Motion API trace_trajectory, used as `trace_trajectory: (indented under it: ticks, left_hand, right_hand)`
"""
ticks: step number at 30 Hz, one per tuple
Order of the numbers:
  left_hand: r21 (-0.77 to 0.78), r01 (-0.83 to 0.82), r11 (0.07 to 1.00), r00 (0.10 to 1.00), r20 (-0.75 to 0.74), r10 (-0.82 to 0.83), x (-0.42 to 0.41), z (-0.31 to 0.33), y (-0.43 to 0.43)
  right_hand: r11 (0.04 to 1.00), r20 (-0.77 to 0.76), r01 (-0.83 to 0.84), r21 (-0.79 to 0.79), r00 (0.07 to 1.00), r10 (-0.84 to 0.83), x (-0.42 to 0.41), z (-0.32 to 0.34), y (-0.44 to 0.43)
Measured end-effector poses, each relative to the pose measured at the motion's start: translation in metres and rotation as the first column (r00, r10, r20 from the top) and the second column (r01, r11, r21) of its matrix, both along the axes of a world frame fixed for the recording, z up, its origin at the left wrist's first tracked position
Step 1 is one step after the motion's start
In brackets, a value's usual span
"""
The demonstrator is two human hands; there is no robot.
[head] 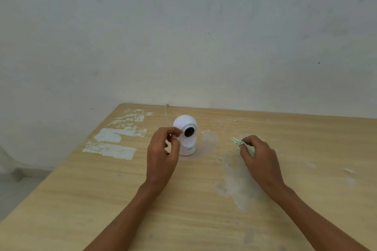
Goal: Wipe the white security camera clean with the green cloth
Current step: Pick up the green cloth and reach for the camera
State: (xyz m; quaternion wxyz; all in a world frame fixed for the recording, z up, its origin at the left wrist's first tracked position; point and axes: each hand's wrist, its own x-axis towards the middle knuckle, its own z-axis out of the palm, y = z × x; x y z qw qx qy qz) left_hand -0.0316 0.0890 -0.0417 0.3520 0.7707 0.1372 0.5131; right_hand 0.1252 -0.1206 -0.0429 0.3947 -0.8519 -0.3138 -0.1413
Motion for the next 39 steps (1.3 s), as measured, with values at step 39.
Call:
trace_trajectory:
  ticks: [39]
  left_hand:
    - [-0.235,0.024,0.972,0.981,-0.183,-0.068,0.014,-0.015,0.032]
  right_hand:
    - [0.723,-0.123,-0.188,0.665,0.927,0.354,-0.031,-0.003,0.121]
